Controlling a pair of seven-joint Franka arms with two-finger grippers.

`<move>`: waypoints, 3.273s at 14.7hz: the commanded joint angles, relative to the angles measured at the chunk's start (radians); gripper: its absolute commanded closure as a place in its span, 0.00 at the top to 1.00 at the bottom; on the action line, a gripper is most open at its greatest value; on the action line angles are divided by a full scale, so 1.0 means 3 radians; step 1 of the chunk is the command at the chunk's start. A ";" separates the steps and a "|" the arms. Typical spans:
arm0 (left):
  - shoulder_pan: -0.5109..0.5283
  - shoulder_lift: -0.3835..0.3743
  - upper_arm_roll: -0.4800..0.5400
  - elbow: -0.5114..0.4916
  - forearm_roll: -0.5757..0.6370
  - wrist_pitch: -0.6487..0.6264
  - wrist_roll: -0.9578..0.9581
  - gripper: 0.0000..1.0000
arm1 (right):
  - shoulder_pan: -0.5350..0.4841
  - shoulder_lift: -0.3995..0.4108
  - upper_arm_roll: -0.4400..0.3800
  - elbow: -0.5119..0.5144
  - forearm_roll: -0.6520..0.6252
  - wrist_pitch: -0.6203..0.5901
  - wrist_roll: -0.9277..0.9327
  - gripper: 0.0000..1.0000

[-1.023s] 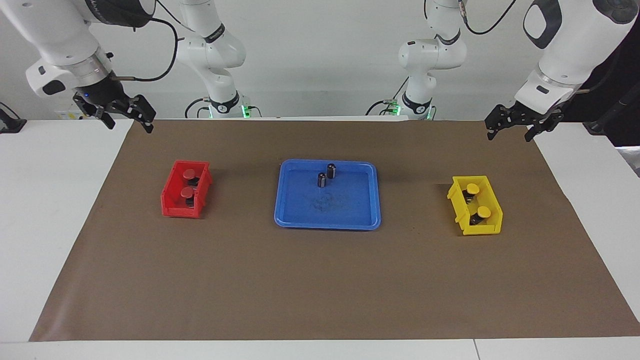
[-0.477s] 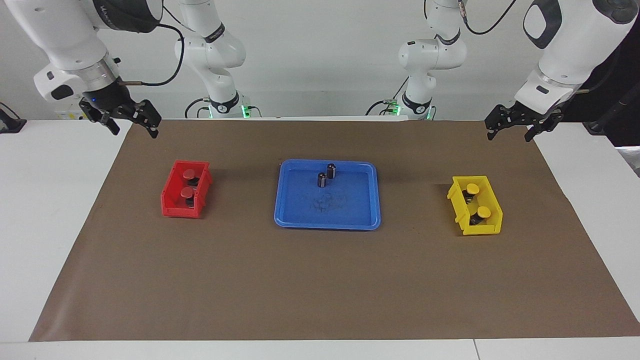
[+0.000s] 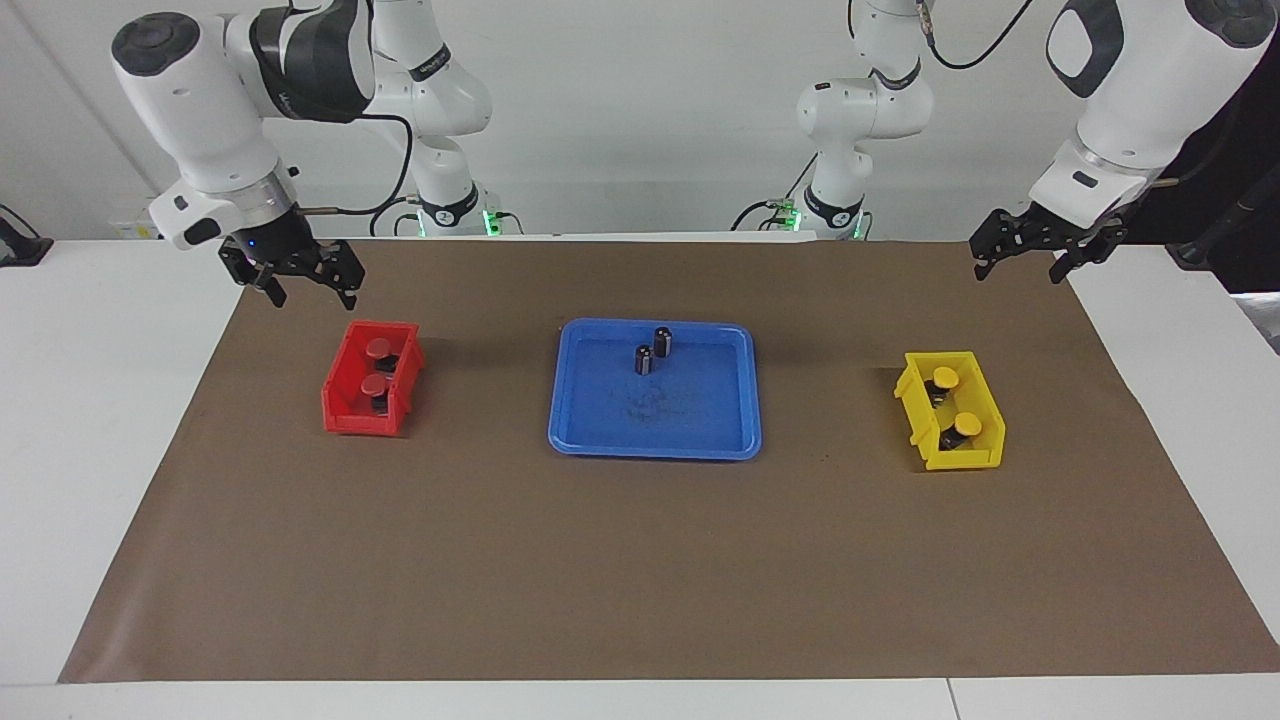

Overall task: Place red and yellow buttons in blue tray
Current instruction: 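Reach the right gripper into the red holder and grasp a red button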

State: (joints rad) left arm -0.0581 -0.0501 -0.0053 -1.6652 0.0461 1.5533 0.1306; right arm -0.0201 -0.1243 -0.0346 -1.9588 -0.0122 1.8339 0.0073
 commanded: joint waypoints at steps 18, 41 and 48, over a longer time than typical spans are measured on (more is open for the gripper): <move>0.0009 -0.0099 0.0008 -0.0094 -0.0051 -0.0018 0.0015 1.00 | -0.0045 0.0389 0.0008 -0.0966 0.0184 0.1510 -0.0418 0.77; 0.0009 -0.0099 0.0008 -0.0094 -0.0051 -0.0018 0.0015 1.00 | -0.0086 0.0333 0.0008 -0.1140 0.0184 0.1588 -0.0633 0.70; 0.0009 -0.0099 0.0008 -0.0094 -0.0051 -0.0018 0.0015 1.00 | -0.0137 0.0333 0.0003 -0.1140 0.0184 0.1583 -0.0678 0.64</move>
State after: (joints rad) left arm -0.0581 -0.0501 -0.0053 -1.6652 0.0461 1.5532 0.1306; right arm -0.0440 -0.0027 -0.0381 -2.2745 0.0210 2.2868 -0.1494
